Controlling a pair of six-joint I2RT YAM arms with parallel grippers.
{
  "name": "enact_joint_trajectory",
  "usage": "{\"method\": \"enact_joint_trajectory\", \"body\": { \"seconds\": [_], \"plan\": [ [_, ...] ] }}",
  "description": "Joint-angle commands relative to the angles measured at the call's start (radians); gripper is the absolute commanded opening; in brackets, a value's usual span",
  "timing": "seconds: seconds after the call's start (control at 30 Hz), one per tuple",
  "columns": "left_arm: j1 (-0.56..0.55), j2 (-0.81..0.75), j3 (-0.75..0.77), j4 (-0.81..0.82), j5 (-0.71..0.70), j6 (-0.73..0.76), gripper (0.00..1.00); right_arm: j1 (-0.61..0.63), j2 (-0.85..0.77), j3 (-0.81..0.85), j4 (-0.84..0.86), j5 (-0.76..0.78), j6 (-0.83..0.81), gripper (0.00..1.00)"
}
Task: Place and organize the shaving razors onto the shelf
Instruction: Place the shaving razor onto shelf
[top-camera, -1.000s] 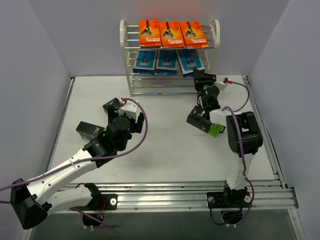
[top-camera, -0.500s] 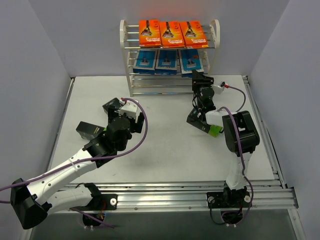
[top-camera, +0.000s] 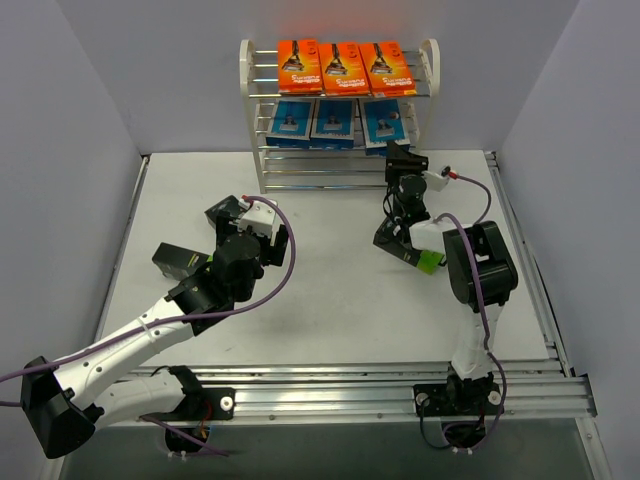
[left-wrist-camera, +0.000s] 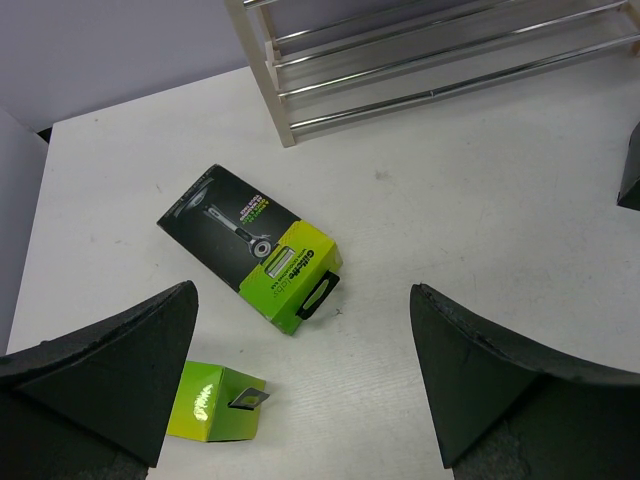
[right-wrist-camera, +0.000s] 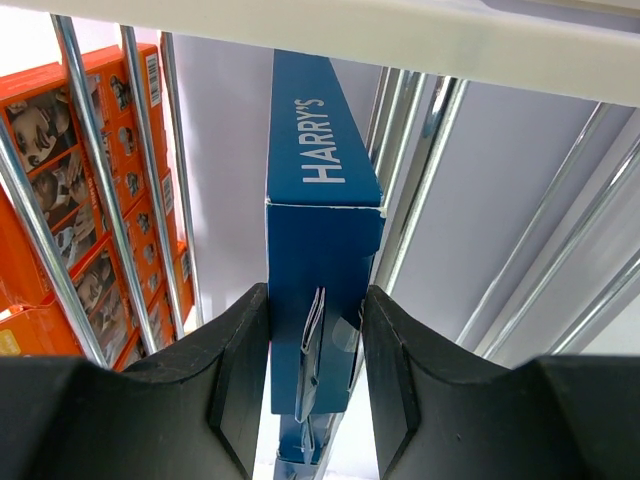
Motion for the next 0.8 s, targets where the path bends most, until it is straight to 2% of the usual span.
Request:
{"method": "enact_joint_trajectory", "body": {
  "seconds": [0.0,0.1,0.17,0.3,0.57,0.77],
  "plan": [
    [-0.004,-0.013,0.006,0.042,-0.006,0.007,0.96,0.013,0.0,0.065,0.194,0.046,0.015,0.1],
    [-0.005,-0.011,0.006,0.044,-0.005,0.007,0.96,0.013,0.008,0.081,0.188,0.039,0.013,0.21],
    [-0.005,-0.011,0.005,0.042,-0.002,0.007,0.96,0.013,0.008,0.085,0.182,0.036,0.009,0.25],
    [-0.005,-0.014,0.005,0.044,-0.003,0.009,0.96,0.015,0.008,0.101,0.166,0.016,-0.027,0.42],
    [-0.005,-0.016,0.005,0.047,-0.003,0.012,0.96,0.016,0.018,0.102,0.163,-0.003,-0.034,0.62],
    [-0.005,-0.016,0.005,0.047,0.0,0.012,0.96,0.013,0.02,0.095,0.168,-0.032,-0.031,0.64]
  ]
}}
